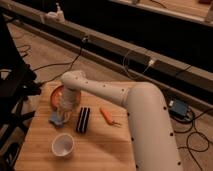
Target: Wipe the white sponge on the table
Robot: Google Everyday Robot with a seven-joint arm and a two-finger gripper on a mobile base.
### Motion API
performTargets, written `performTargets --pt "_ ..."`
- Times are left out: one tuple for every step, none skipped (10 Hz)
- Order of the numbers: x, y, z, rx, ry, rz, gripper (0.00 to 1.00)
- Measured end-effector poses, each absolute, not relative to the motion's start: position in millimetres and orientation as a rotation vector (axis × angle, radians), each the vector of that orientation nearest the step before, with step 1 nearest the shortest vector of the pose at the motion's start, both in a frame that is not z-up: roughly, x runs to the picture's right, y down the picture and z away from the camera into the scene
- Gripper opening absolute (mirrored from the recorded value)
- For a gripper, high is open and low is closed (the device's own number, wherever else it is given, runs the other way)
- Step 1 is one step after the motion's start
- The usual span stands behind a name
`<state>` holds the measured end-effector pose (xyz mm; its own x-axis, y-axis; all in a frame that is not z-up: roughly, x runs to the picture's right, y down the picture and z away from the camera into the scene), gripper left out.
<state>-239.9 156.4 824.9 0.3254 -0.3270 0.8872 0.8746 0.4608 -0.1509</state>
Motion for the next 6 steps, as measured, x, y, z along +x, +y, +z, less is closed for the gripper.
performTargets --pt "-249 153 830 -0.710 -0.931 -0.900 0.00" --pt "-265 152 834 -0.702 -0.963 -0.924 0.00" --pt "-277 155 835 -0.698 -0.994 -0.939 0.00" --pt "-288 160 834 -0.697 -1.024 -0.948 0.00" --pt "-300 169 829 -0.697 -1.062 -0.961 0.00" --pt "-313 181 820 -0.695 -1.099 -0.971 0.00"
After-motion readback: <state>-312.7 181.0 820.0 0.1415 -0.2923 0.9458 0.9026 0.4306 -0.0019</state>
